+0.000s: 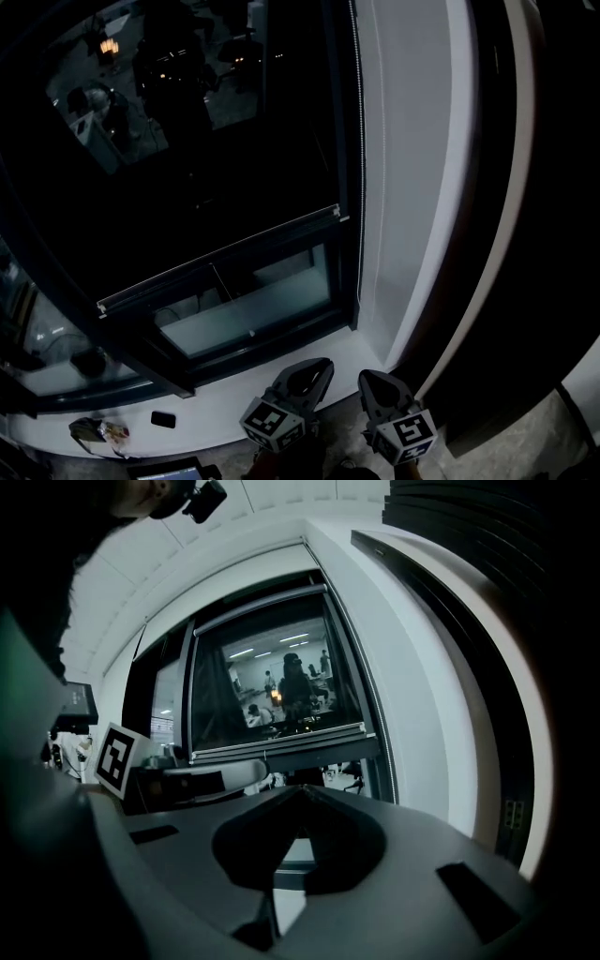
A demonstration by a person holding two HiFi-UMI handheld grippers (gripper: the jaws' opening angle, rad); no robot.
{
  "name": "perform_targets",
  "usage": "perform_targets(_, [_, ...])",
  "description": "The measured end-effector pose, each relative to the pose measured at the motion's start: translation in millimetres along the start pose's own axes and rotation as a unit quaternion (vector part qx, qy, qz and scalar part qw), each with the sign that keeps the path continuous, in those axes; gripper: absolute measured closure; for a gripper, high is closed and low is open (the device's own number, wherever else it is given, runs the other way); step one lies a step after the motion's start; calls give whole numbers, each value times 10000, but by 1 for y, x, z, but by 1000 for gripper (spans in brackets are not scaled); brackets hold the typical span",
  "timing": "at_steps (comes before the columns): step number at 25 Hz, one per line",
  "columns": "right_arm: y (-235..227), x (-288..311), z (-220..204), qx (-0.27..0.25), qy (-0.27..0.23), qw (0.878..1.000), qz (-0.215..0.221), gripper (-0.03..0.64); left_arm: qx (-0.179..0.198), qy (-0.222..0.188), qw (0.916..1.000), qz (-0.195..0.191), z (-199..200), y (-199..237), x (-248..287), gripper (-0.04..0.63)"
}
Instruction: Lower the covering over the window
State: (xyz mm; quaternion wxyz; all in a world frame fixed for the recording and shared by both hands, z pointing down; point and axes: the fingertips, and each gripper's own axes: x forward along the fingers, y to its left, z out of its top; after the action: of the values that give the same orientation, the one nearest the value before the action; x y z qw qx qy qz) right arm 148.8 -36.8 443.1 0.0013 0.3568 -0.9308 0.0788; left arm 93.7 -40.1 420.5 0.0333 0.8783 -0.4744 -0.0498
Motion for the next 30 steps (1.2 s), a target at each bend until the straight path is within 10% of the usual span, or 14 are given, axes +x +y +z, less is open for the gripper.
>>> perform_targets(18, [-127,214,105,-837,-598,9856,-1343,603,80,136,9929,-1181,25,154,105,568])
perform_targets(30, [-217,304,180,-1057,-776,9604,-2459,523,9,292,9807,-1935,12,178,123,568])
